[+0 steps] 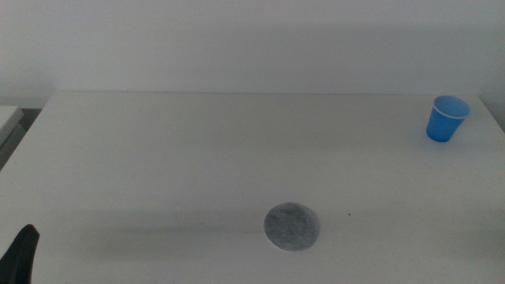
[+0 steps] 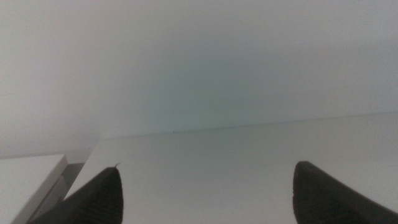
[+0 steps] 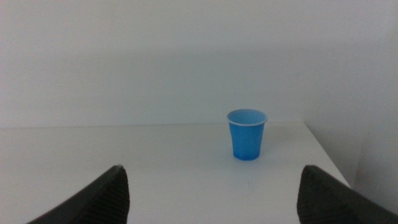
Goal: Place an empty cup on a cup mat.
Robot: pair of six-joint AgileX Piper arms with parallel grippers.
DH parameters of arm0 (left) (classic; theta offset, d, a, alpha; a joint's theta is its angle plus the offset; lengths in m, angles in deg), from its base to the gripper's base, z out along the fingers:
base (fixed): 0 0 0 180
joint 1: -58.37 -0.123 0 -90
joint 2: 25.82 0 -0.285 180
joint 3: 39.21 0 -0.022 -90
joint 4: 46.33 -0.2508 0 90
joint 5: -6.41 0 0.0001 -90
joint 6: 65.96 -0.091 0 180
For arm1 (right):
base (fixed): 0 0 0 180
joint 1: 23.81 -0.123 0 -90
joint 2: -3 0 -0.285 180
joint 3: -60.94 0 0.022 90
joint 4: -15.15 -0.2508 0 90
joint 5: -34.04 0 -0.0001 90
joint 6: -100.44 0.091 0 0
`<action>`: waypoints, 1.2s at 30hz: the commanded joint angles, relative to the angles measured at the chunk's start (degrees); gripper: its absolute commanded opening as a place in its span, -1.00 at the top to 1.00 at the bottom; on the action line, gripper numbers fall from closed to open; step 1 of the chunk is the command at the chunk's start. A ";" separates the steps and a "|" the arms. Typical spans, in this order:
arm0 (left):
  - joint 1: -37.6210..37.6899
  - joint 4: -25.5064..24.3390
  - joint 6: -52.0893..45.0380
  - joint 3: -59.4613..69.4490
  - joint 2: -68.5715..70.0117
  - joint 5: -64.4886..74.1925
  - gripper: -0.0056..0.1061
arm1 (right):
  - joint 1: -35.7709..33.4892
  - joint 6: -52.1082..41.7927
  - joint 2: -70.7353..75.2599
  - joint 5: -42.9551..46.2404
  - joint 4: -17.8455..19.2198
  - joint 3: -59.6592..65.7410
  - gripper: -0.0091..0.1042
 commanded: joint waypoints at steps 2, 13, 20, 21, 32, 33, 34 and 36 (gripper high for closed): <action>0.06 0.02 0.16 -0.02 0.21 -0.31 -0.78 | -0.04 -0.56 -4.33 0.68 0.71 -4.37 -0.80; 0.06 0.02 0.16 -0.02 0.21 -0.31 -0.78 | -0.04 4.42 -37.77 -27.19 -1.98 -39.11 -0.80; 0.06 0.02 0.16 -0.02 0.21 -0.31 -0.78 | -0.04 4.67 -52.93 -43.45 -3.42 -59.98 -0.80; 0.06 0.02 0.16 -0.02 0.21 -0.31 -0.78 | -0.04 4.78 -54.19 -42.14 -3.66 -61.10 -0.80; 0.06 0.02 0.16 -0.02 0.21 -0.31 -0.78 | -0.04 5.05 -57.28 -29.63 -4.40 -64.06 -0.80; 0.06 0.02 0.16 -0.02 0.21 -0.31 -0.78 | -0.04 5.05 -57.73 -30.01 -3.93 -64.55 -0.80; 0.06 0.02 0.16 -0.02 0.21 -0.31 -0.78 | -0.04 5.05 -58.39 -30.94 -3.07 -65.27 -0.80; 0.06 0.02 0.16 -0.02 0.21 -0.31 -0.78 | -0.04 7.16 -60.46 -32.91 -0.87 -67.56 -0.80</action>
